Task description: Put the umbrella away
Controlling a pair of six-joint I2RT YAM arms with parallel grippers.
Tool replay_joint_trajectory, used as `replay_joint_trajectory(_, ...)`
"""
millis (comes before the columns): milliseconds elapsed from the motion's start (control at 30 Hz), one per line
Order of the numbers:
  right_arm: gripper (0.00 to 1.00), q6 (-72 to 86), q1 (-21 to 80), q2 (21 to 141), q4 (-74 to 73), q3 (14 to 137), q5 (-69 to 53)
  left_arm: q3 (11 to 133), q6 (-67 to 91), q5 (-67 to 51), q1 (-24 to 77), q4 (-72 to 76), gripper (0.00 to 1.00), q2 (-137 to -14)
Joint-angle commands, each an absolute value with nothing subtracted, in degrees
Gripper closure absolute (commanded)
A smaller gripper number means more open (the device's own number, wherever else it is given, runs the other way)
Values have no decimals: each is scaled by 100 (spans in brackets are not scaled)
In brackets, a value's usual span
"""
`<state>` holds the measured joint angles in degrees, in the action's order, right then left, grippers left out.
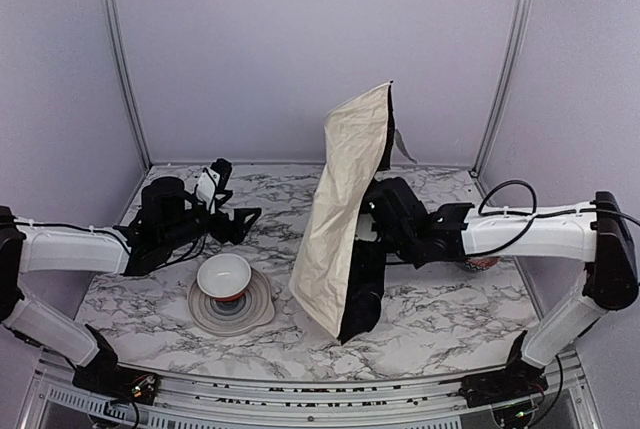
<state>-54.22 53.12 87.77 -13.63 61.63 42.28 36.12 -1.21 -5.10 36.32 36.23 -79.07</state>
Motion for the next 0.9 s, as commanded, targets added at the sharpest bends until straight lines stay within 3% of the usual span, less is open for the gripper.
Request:
replay_joint_trajectory(0, 100, -5575, 5971, 8727, -812, 5516, 4326, 3785, -366, 376, 3551, 2718, 7, -7625)
replay_joint_trajectory(333, 100, -4486, 7005, 9734, 471, 4575, 3427, 5268, -5, -906, 3836, 2637, 8, -8440)
replay_joint_trajectory(400, 95, -4333, 7058, 10084, 624, 4604, 3491, 5531, -99, -986, 4197, 2637, 8, -8585)
replay_joint_trajectory(467, 84, -4121, 7079, 10383, 686, 4720, 3657, 5683, -368, -1041, 4488, 2637, 8, -8760)
replay_joint_trajectory(533, 65, -3990, 7132, 10586, 819, 4766, 3890, 5784, -621, -1035, 4740, 2635, 8, -9002)
replay_joint_trajectory(567, 12, -4001, 7209, 10605, 867, 4741, 3972, 5845, -667, -1044, 4812, 2636, 8, -9137)
replay_joint_trajectory(600, 2, -4012, 7264, 10600, 911, 4693, 4051, 5905, -645, -1071, 4850, 2632, 8, -9291)
replay_joint_trajectory(767, 0, -3951, 7605, 10253, 727, 4354, 4308, 5906, -562, -1242, 4860, 2505, 16, -9767)
replay_joint_trajectory(867, 0, -4031, 7866, 9919, 621, 4177, 4535, 5840, -581, -1781, 4912, 2496, 36, -9913)
